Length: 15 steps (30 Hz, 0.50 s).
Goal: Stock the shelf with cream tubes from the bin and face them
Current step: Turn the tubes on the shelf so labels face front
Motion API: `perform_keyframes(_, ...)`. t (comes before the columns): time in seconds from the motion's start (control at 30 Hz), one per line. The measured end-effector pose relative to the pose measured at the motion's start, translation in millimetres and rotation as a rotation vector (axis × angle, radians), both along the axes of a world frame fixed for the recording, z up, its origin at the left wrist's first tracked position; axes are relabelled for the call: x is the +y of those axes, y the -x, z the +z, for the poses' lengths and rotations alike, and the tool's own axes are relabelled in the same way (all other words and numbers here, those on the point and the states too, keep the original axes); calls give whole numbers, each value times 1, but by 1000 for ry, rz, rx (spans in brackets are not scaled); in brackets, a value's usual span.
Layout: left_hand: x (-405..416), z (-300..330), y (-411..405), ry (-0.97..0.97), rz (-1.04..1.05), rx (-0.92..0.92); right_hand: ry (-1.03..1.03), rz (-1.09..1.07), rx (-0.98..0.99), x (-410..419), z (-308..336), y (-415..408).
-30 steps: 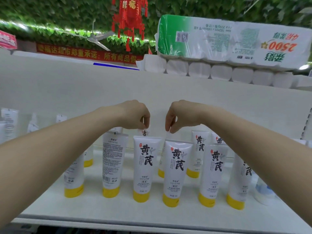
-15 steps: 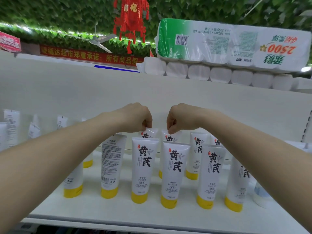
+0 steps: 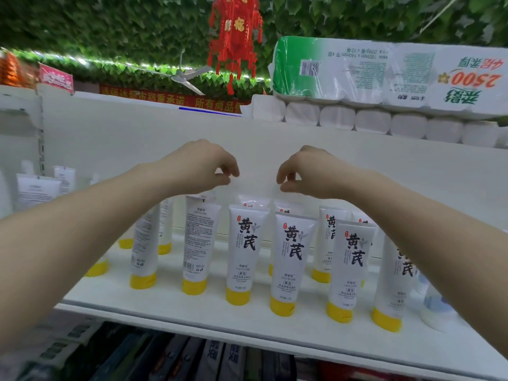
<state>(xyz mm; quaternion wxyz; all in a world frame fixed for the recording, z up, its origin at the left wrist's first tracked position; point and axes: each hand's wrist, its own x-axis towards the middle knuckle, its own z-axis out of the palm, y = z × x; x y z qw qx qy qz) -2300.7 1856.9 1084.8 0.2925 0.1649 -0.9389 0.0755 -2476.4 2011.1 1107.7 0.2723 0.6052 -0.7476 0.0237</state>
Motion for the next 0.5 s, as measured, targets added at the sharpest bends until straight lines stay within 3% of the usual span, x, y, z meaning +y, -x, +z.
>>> perform_keyframes(0.23,6,-16,-69,90,79,198,144,192,189,10,-11,-37)
perform_keyframes(0.37,-6,-27,-104,116,119,212,165,318,147,1,-17,-77)
perform_keyframes(0.5,-23,-36,-127,110,102,187,99,277,139,-19,-28,-112)
